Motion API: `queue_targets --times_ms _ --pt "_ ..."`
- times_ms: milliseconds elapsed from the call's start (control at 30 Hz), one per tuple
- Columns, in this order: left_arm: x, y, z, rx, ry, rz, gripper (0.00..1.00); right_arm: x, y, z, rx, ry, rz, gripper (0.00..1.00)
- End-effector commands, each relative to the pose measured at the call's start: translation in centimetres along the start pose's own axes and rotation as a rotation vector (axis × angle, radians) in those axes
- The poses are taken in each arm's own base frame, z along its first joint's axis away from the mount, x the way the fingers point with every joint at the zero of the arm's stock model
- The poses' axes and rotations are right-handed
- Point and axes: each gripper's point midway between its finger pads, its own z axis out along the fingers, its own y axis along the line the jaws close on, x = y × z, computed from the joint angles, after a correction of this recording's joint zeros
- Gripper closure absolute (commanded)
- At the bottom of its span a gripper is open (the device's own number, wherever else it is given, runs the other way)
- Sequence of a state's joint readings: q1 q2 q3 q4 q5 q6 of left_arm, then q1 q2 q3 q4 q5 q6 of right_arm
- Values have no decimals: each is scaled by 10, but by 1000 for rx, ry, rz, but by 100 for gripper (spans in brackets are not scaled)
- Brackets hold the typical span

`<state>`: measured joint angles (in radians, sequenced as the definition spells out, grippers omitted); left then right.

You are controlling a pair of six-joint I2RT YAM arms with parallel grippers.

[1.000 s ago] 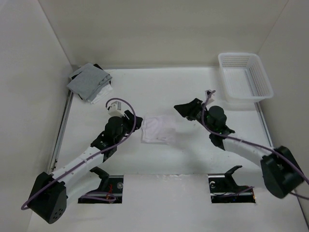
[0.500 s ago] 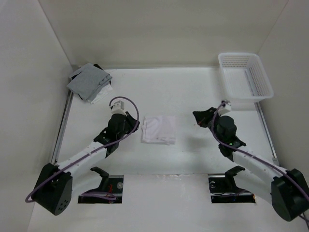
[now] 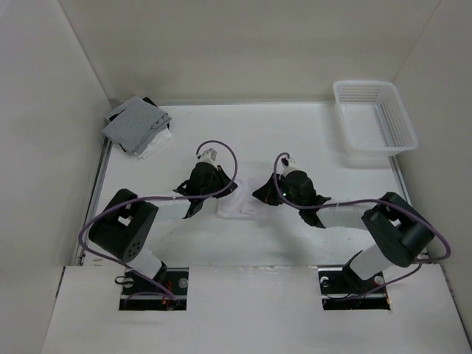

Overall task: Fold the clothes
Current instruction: Fold the tank top

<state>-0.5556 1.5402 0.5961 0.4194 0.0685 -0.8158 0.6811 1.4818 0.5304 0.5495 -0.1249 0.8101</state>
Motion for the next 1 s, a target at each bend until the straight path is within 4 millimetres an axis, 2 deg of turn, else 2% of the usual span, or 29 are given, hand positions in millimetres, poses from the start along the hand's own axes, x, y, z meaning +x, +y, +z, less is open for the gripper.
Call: queue_targets --times_ms 0,100,267,400,600,667,733,833,933,967 --pt "-31 -31 9 130 -77 -23 98 -19 37 17 -136 -49 10 99" --pt "-36 -12 20 95 -92 -46 97 -3 23 26 -110 -2 45 99" --pt "-47 19 34 43 -135 -102 97 24 0 18 -56 53 63 99" --pt "-50 24 36 41 -159 -111 96 42 -15 5 -16 73 67 99" --pt "-75 31 24 51 -247 -136 91 52 -32 -9 52 79 77 98" --pt "-82 28 15 65 -273 -151 89 50 -29 -12 45 71 71 94" --pt "-91 17 2 94 -302 -148 85 40 -18 -17 24 43 61 88" --pt "-98 8 -22 101 -347 -135 79 15 12 -25 -43 -12 13 72" --pt "-94 12 -42 41 -363 -90 71 -18 41 -39 -109 -104 -66 58" --pt "-91 15 -46 18 -355 -75 69 -27 45 -43 -112 -135 -77 55"
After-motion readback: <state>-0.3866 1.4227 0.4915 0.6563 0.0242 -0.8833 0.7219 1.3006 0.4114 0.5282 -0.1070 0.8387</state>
